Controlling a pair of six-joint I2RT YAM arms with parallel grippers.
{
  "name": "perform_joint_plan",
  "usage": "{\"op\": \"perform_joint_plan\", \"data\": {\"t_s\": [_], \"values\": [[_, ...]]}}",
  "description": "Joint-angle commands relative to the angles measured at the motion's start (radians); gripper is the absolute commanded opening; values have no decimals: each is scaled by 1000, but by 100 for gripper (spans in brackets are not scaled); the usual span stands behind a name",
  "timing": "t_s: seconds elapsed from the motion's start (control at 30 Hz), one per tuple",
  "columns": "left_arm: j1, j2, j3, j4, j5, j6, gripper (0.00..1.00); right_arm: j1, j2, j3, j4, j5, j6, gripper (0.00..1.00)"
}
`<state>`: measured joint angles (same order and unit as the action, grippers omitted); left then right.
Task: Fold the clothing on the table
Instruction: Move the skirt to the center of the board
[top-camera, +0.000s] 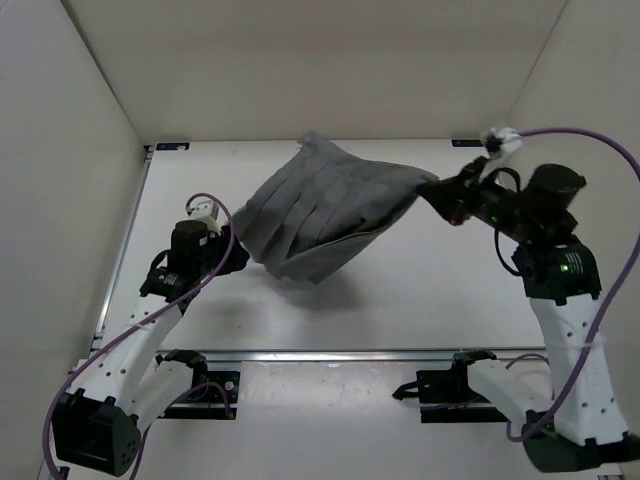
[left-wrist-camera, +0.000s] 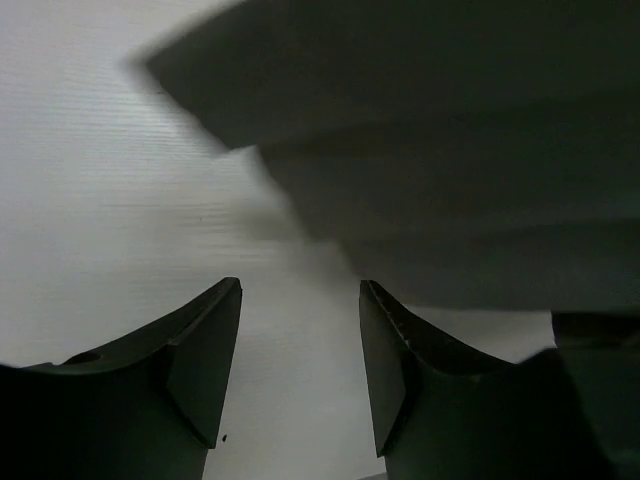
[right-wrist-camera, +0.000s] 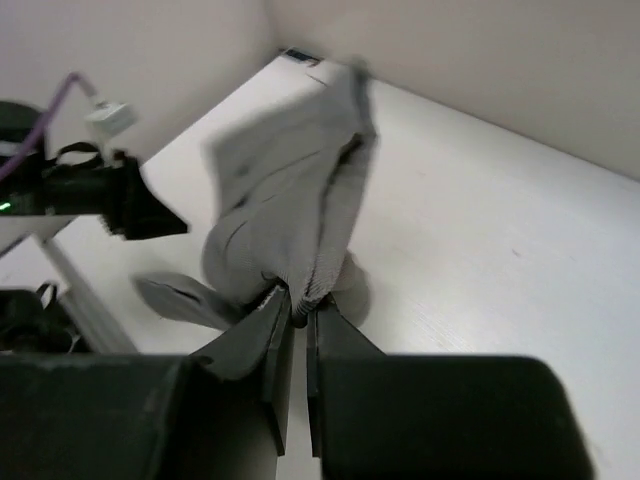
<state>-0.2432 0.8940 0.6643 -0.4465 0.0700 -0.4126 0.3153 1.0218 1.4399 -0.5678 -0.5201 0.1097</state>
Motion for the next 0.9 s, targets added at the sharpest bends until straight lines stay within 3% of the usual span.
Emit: {"op": "perform_joint_plan", "data": {"t_s": [0.0,0.07,0.13,0.2,0.3,0.43,0.53,0.6,0.7,0.87], "values": [[15,-30,69,-29,-56,-6,61,-252,-45,-160,-1,-317,74,0],[21,-44,90,-38,-68,-5,61,-300,-55,-249,-71,-261,44,0],[27,-53,100,-37,-68,-15,62,-242,-45,-292,-153,-65,9,0],[27,-41,109,-46,-67,-9,61,-206,-8,-349,-214,4,2,0],[2,-23,100,-26,-61,-17,61,-237,49,-465,-204,-5,7,0],[-2,29,98,21,-18,-19,62,-214,81,-519,-188,124,7,0],[-54,156,173,67,20,0,62,-199,124,-518,-207,121,-8,0],[-80,256,233,83,48,0,68,-176,141,-533,-204,140,-16,0],[-82,442,328,129,154,-9,62,-168,136,-570,-173,115,-2,0],[-129,770,633,126,198,20,63,-137,144,-590,-159,110,16,0]]}}
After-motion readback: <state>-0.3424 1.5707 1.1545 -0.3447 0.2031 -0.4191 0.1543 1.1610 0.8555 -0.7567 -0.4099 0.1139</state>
